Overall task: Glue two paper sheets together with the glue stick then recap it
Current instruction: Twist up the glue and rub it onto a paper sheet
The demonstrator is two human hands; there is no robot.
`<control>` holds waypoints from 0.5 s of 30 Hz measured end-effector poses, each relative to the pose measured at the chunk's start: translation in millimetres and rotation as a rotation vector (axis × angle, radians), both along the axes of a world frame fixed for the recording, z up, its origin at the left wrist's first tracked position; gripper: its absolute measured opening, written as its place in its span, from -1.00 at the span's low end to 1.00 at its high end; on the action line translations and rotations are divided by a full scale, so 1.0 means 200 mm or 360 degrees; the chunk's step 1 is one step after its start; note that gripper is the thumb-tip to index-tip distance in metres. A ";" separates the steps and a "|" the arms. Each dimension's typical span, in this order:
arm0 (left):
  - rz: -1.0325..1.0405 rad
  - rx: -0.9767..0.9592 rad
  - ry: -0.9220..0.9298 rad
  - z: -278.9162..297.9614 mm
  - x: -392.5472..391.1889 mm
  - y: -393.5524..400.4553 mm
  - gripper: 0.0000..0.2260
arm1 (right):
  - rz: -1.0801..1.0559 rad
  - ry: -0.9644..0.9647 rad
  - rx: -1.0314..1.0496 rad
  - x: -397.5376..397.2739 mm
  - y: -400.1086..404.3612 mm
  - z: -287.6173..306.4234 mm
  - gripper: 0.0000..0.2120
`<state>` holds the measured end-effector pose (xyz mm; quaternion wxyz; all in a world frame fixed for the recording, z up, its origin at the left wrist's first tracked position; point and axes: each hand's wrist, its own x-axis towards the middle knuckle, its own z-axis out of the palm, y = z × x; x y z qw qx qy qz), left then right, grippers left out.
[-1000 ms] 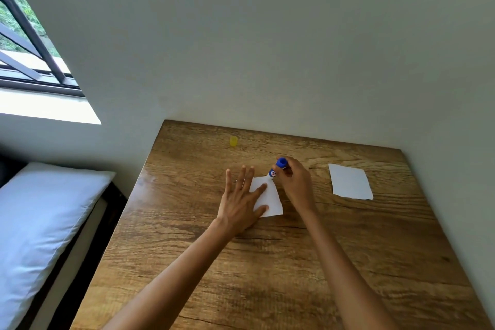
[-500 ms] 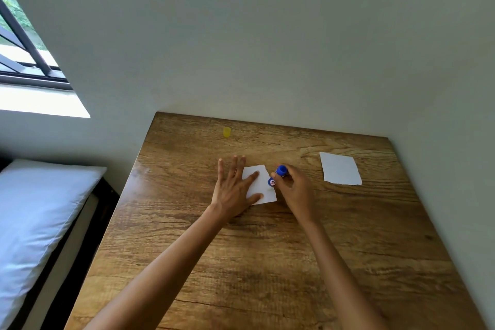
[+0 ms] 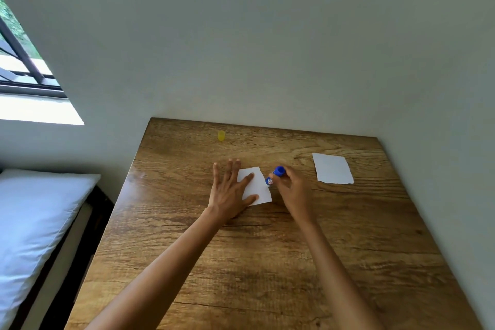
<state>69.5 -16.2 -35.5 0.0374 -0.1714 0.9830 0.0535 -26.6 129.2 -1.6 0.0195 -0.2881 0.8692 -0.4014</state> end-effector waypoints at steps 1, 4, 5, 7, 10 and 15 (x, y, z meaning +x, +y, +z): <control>0.0002 0.0001 0.0008 0.00 0.00 0.00 -0.39 | 0.0021 0.0022 0.0023 -0.01 -0.02 0.01 -0.65; 0.0018 -0.0002 0.0025 0.00 0.00 0.00 -0.39 | 0.0041 0.0080 0.0071 -0.02 -0.03 0.01 -0.63; 0.0023 0.0000 0.0027 0.00 0.00 0.01 -0.39 | 0.0040 0.0093 0.0094 -0.02 -0.03 0.00 -0.63; 0.0045 0.0011 0.0039 -0.01 0.01 0.01 -0.38 | 0.0023 0.0095 0.0125 0.00 0.00 -0.01 -0.65; 0.0092 0.0018 0.0055 -0.02 0.00 0.03 -0.37 | -0.0027 0.0021 0.0024 0.02 0.03 -0.01 -0.73; 0.0207 0.0298 0.0076 0.04 -0.04 0.05 -0.46 | -0.0194 -0.0191 -0.0208 -0.01 0.06 0.03 -0.70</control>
